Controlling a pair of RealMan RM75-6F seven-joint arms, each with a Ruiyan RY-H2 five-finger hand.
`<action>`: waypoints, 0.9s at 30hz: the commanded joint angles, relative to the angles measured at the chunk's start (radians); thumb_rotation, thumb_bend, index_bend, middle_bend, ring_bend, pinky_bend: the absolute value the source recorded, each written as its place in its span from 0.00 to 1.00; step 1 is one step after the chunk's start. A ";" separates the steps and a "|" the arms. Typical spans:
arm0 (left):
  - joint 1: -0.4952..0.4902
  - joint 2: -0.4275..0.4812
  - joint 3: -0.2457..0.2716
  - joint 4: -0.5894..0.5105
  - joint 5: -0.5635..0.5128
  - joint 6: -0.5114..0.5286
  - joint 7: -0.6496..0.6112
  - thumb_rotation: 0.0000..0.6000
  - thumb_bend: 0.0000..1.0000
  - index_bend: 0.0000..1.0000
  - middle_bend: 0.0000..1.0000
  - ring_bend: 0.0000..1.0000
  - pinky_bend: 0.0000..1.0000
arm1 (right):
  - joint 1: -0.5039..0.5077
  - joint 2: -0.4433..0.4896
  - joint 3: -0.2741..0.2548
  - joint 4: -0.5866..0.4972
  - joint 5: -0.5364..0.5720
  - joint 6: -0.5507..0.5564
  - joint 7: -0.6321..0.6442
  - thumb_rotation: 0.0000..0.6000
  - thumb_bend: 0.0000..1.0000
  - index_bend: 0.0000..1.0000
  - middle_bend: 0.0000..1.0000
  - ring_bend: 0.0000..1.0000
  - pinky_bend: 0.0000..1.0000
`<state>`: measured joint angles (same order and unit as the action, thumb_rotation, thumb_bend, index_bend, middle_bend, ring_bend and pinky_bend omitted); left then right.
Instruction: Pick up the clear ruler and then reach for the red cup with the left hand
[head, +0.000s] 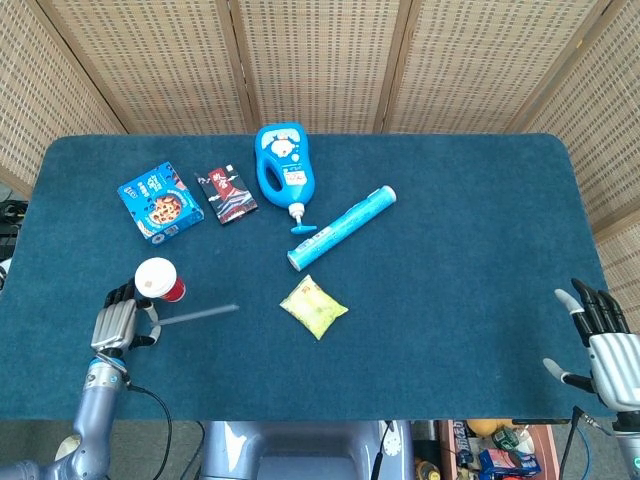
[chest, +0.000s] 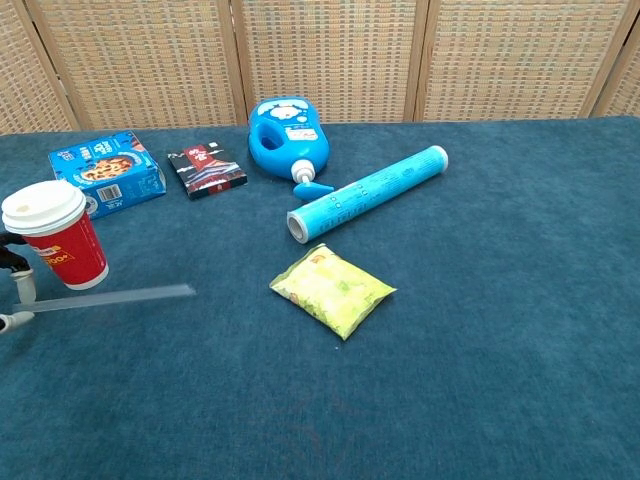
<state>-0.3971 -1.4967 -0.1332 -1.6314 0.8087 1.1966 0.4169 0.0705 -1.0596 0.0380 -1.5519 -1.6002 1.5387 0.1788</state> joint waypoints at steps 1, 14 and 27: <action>0.014 0.037 0.018 -0.054 0.034 0.015 -0.008 1.00 0.38 0.58 0.00 0.00 0.00 | 0.000 0.000 0.000 0.000 0.000 0.000 -0.001 1.00 0.00 0.00 0.00 0.00 0.00; 0.098 0.284 0.128 -0.268 0.342 0.106 -0.090 1.00 0.38 0.58 0.00 0.00 0.00 | 0.000 -0.001 -0.001 -0.004 -0.003 0.002 -0.006 1.00 0.00 0.00 0.00 0.00 0.00; 0.037 0.451 0.124 -0.133 0.697 0.113 -0.159 1.00 0.38 0.58 0.00 0.00 0.00 | 0.003 -0.005 -0.002 -0.008 -0.003 -0.005 -0.021 1.00 0.00 0.00 0.00 0.00 0.00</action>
<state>-0.3363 -1.0682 0.0026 -1.8105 1.4620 1.3060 0.2520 0.0728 -1.0639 0.0357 -1.5600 -1.6032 1.5355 0.1586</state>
